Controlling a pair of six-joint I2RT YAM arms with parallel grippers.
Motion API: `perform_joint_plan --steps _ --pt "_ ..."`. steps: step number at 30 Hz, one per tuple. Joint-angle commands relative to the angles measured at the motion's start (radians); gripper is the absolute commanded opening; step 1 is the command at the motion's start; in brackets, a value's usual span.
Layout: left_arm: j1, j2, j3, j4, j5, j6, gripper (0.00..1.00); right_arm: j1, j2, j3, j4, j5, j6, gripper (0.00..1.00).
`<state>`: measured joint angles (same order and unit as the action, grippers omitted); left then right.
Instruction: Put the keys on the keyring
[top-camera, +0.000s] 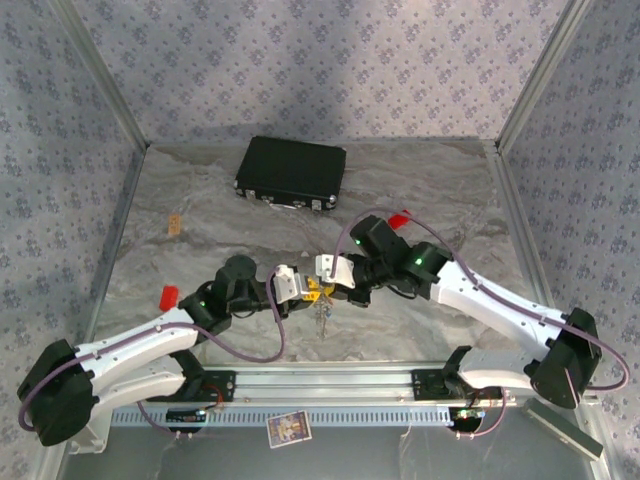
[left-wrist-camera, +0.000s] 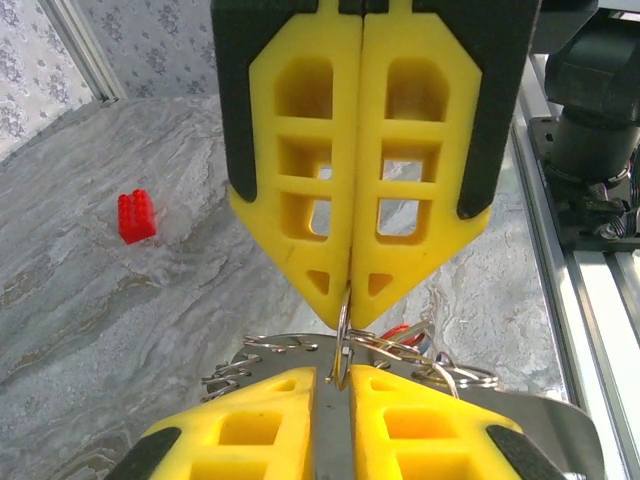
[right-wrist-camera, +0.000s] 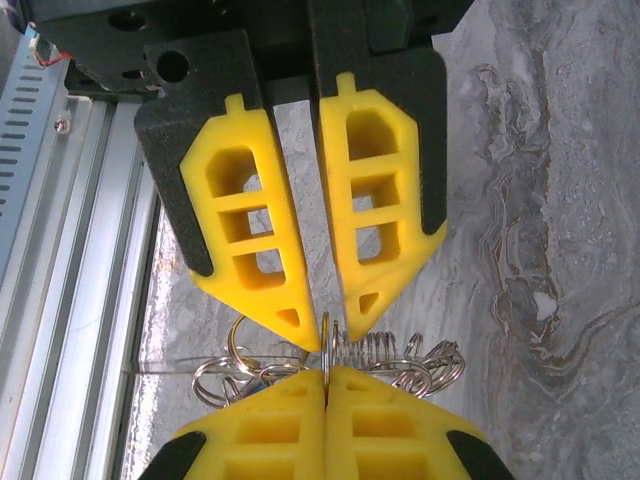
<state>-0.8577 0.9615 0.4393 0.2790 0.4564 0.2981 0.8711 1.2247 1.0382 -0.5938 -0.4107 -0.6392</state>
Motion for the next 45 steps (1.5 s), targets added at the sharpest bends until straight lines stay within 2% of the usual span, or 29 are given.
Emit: perform_joint_plan --steps 1,5,10,11,14,15,18,21,26,35,45 --pt "-0.001 -0.018 0.024 0.002 0.007 0.017 0.14 0.021 0.019 0.052 -0.05 0.016 -0.037 0.0" --pt "-0.003 -0.019 0.024 0.007 0.002 0.01 0.13 0.029 0.024 0.058 -0.041 0.004 -0.044 0.0" --pt "-0.002 -0.022 0.018 0.015 0.005 0.006 0.0 0.019 0.001 0.041 -0.015 -0.017 -0.046 0.0" --pt "-0.003 -0.024 0.014 0.023 0.007 0.002 0.0 0.01 -0.019 0.015 0.023 -0.025 -0.03 0.03" --pt "-0.001 -0.032 -0.011 0.071 0.014 -0.019 0.0 -0.048 -0.096 -0.08 0.144 -0.101 0.039 0.21" --pt "0.0 -0.033 -0.021 0.096 0.018 -0.03 0.0 -0.067 -0.119 -0.114 0.191 -0.134 0.07 0.23" --pt "0.0 -0.031 -0.059 0.194 0.031 -0.064 0.0 -0.114 -0.162 -0.203 0.325 -0.235 0.179 0.25" --pt "-0.001 -0.024 -0.089 0.282 0.039 -0.094 0.0 -0.125 -0.187 -0.27 0.428 -0.253 0.249 0.26" --pt "-0.001 -0.011 -0.104 0.338 0.044 -0.116 0.0 -0.129 -0.181 -0.325 0.52 -0.279 0.306 0.27" --pt "-0.001 0.014 -0.103 0.374 0.062 -0.132 0.0 -0.137 -0.145 -0.344 0.568 -0.302 0.326 0.25" --pt "0.0 0.01 -0.099 0.375 0.071 -0.137 0.0 -0.142 -0.131 -0.335 0.577 -0.32 0.335 0.06"
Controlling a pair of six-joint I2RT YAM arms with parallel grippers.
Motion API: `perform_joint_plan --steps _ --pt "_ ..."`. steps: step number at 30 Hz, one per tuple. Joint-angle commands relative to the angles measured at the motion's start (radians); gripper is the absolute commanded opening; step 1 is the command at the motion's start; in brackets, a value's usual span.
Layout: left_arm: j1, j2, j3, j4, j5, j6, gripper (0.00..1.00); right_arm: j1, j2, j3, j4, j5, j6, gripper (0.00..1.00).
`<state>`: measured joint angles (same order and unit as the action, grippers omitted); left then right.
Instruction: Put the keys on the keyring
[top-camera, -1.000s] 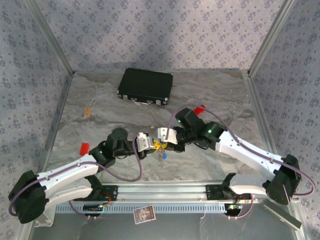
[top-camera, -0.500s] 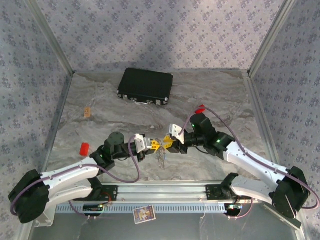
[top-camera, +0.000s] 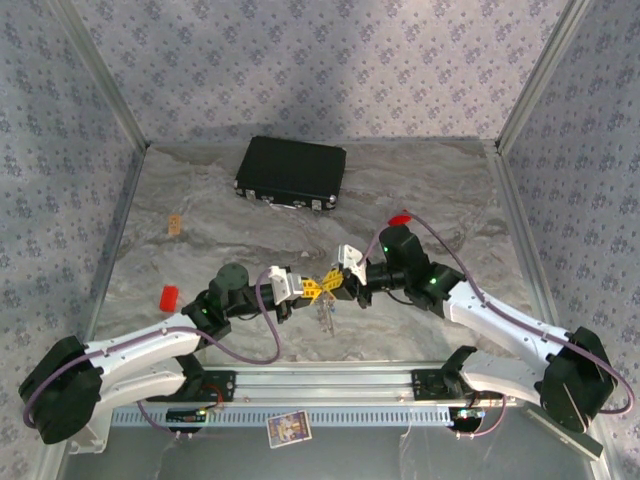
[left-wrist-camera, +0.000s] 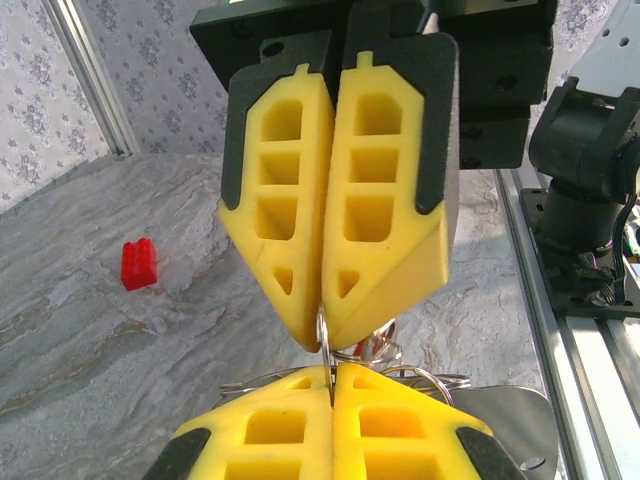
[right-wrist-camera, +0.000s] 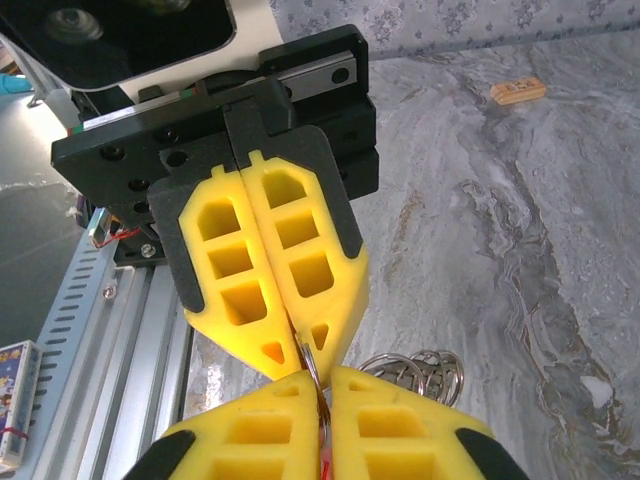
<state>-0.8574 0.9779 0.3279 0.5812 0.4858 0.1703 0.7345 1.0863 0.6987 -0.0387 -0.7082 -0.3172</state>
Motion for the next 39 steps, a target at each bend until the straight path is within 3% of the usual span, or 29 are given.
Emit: perform_joint_plan --steps 1,8,15,21,32,39 --pt "-0.001 -0.006 0.014 0.067 0.04 -0.011 0.0 -0.005 0.007 0.006 0.018 -0.022 0.012 0.04" --pt "-0.001 -0.029 0.054 -0.077 -0.004 0.034 0.19 0.0 0.009 0.066 -0.113 0.001 -0.058 0.0" --pt "-0.001 -0.046 0.107 -0.265 -0.043 0.092 0.24 0.035 0.041 0.196 -0.367 0.103 -0.215 0.0" --pt "0.0 -0.036 0.125 -0.287 -0.027 0.095 0.24 0.086 0.1 0.295 -0.5 0.177 -0.303 0.0" --pt "-0.001 -0.033 0.131 -0.281 -0.001 0.09 0.2 0.128 0.142 0.356 -0.539 0.219 -0.348 0.0" --pt "-0.001 -0.032 0.128 -0.273 0.011 0.087 0.08 0.137 0.146 0.354 -0.513 0.205 -0.338 0.0"
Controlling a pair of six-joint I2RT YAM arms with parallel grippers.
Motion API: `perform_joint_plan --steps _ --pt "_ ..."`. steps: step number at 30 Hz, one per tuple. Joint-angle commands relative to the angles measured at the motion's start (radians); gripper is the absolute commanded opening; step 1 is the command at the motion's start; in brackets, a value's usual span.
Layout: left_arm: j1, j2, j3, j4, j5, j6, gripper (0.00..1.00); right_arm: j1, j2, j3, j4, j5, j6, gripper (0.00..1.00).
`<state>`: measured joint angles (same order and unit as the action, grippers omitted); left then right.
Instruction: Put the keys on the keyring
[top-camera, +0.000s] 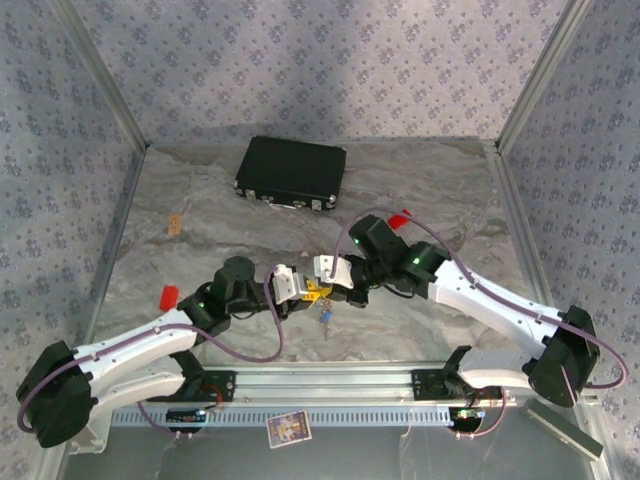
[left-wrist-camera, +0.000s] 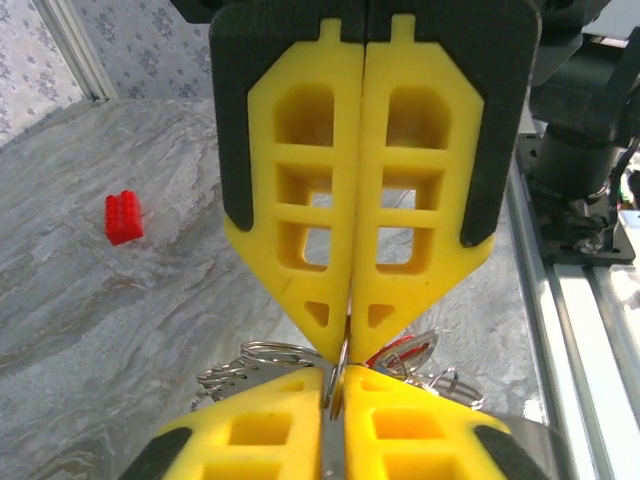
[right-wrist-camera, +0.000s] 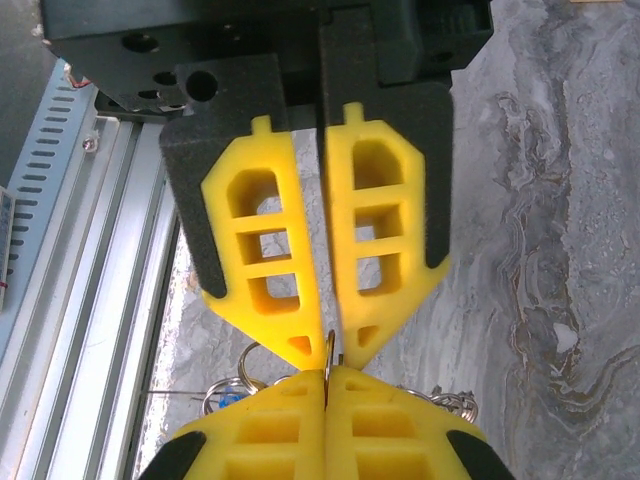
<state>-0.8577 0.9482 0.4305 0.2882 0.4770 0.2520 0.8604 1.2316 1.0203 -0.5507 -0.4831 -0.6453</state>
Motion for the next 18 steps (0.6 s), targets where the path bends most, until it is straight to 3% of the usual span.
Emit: perform_joint_plan --steps 1,3,7,9,18 --pt "0.0 -0.003 0.023 0.023 0.021 0.006 0.05 0.011 -0.002 0.028 0.004 -0.023 -0.007 0.0" --pt "-0.001 -0.004 0.019 0.032 0.027 0.003 0.0 0.008 -0.018 0.009 0.031 -0.029 0.01 0.01" --pt "-0.001 -0.005 -0.01 0.097 0.019 -0.019 0.0 -0.025 -0.084 -0.067 0.113 -0.048 0.066 0.2" --pt "0.0 -0.003 -0.035 0.162 0.015 -0.042 0.0 -0.051 -0.128 -0.116 0.164 -0.076 0.105 0.24" --pt "-0.002 0.041 -0.077 0.322 0.032 -0.104 0.0 -0.108 -0.175 -0.257 0.355 -0.174 0.241 0.28"
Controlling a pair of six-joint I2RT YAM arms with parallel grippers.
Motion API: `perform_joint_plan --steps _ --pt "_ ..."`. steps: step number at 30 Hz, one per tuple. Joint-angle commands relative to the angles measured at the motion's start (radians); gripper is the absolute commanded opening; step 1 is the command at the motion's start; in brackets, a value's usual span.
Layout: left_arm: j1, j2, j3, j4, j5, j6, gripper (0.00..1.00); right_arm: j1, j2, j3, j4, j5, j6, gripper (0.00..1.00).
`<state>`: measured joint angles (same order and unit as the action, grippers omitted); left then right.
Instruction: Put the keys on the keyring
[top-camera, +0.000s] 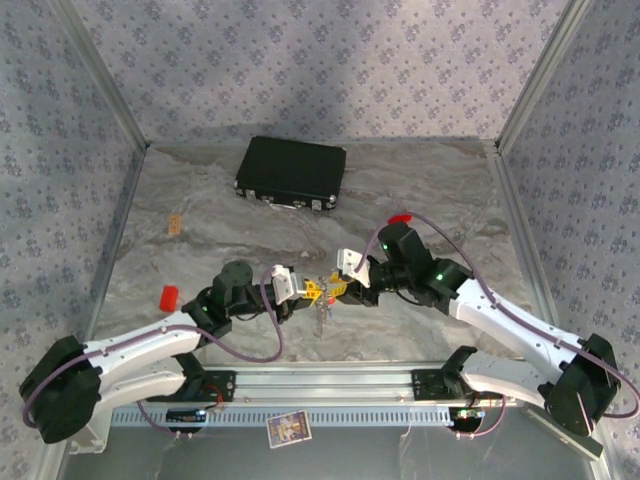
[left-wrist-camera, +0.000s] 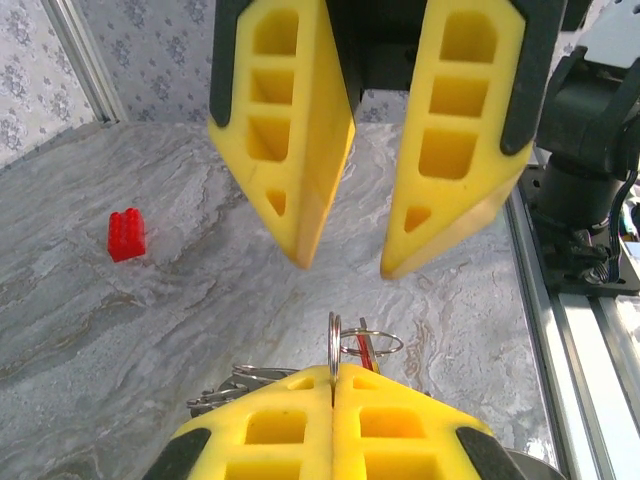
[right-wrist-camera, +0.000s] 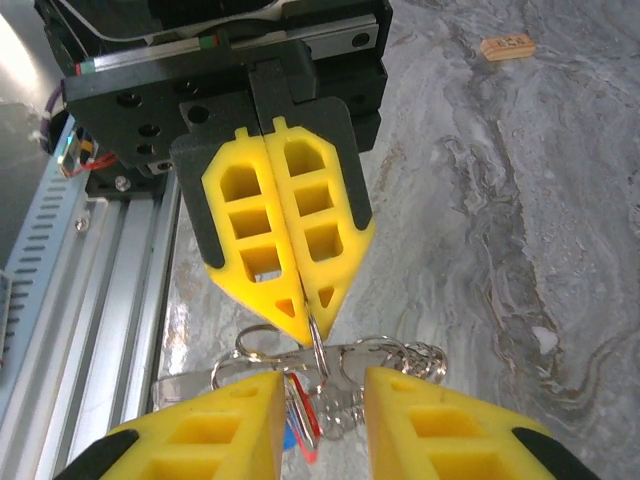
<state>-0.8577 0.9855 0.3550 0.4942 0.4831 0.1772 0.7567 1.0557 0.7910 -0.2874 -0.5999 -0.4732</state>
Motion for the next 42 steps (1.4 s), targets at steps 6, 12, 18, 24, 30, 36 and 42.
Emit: perform_joint_plan --steps 6,12,18,24,30,36,42 --pt "-0.001 0.007 -0.004 0.125 0.031 -0.027 0.0 -0.005 0.018 -0.061 0.152 -0.06 0.091 0.27" --pt "0.0 0.018 -0.006 0.15 0.049 -0.031 0.0 -0.005 0.033 -0.062 0.166 -0.061 0.097 0.2" --pt "-0.001 0.003 -0.008 0.153 0.058 -0.038 0.0 0.0 0.044 -0.049 0.178 -0.074 0.109 0.05" --pt "-0.001 -0.033 0.003 0.077 -0.007 -0.013 0.22 0.002 0.043 0.001 0.075 -0.068 0.057 0.0" --pt "-0.003 -0.065 0.073 -0.153 -0.059 0.086 0.24 0.022 0.077 0.109 -0.123 -0.027 -0.06 0.0" --pt "-0.003 -0.053 0.108 -0.223 -0.049 0.119 0.23 0.047 0.129 0.194 -0.216 -0.005 -0.128 0.0" --pt "-0.003 -0.045 0.129 -0.248 -0.042 0.137 0.18 0.082 0.18 0.26 -0.29 0.031 -0.176 0.0"
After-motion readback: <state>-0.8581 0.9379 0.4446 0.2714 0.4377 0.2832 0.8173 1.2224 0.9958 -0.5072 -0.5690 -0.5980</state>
